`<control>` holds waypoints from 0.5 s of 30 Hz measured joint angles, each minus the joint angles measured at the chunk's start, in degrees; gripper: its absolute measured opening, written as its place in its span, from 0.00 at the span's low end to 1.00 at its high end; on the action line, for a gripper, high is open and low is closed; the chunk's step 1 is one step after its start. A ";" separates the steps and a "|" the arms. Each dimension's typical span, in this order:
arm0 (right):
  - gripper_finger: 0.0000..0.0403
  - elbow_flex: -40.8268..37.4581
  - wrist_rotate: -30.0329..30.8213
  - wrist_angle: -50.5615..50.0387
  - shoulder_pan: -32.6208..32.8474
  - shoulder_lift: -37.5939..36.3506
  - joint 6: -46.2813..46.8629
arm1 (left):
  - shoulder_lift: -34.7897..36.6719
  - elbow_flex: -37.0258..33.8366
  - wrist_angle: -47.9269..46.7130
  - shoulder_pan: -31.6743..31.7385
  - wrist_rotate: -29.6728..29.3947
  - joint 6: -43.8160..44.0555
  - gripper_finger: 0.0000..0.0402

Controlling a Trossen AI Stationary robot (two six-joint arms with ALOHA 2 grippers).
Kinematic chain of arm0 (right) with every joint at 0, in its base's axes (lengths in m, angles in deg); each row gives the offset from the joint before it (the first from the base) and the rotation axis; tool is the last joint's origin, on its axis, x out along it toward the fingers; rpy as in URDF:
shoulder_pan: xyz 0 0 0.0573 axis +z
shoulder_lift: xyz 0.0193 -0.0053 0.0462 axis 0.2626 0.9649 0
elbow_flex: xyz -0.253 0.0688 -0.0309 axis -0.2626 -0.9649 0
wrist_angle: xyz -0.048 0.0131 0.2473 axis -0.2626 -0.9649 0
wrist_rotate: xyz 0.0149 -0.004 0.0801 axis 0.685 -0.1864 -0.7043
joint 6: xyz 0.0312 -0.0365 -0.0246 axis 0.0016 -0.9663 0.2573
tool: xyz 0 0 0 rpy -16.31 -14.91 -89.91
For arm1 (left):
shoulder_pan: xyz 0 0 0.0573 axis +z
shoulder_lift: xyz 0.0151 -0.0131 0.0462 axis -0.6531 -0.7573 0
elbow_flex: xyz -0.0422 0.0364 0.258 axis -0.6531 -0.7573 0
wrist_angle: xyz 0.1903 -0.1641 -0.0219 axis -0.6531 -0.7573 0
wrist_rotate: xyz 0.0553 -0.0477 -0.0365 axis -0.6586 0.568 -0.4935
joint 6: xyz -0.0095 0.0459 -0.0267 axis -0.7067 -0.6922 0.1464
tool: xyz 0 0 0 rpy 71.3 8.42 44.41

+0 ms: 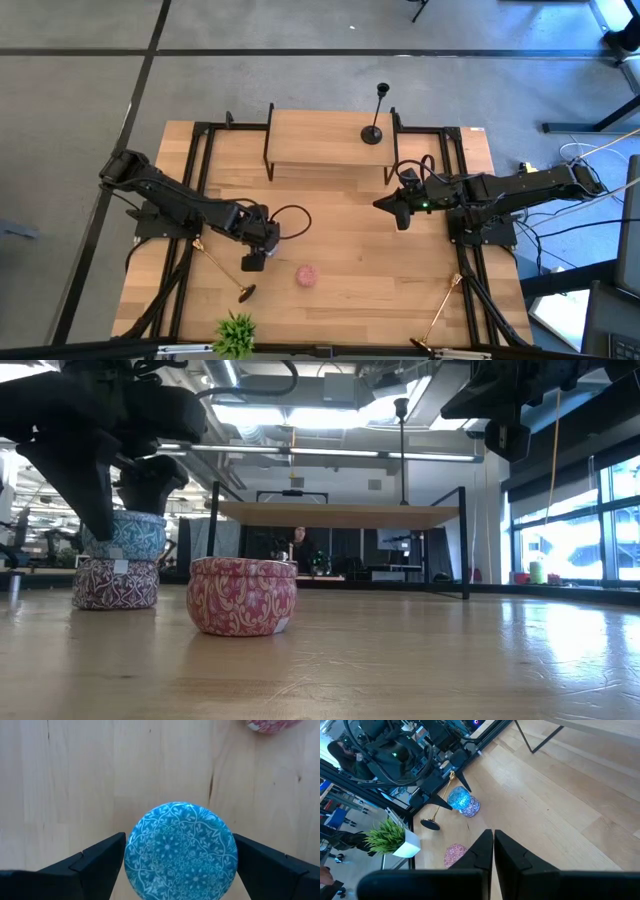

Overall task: Pick & Place candle stick holders
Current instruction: Put the blue scented candle on the shelf

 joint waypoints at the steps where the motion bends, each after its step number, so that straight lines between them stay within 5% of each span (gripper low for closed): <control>1: 0.04 0.00 0.00 0.00 0.00 0.00 0.00 | 0.00 0.00 -0.01 0.11 0.03 -0.07 0.87; 15: 0.04 0.00 0.00 0.00 0.00 0.00 0.00 | 0.02 0.00 -0.23 2.21 2.66 -0.63 0.87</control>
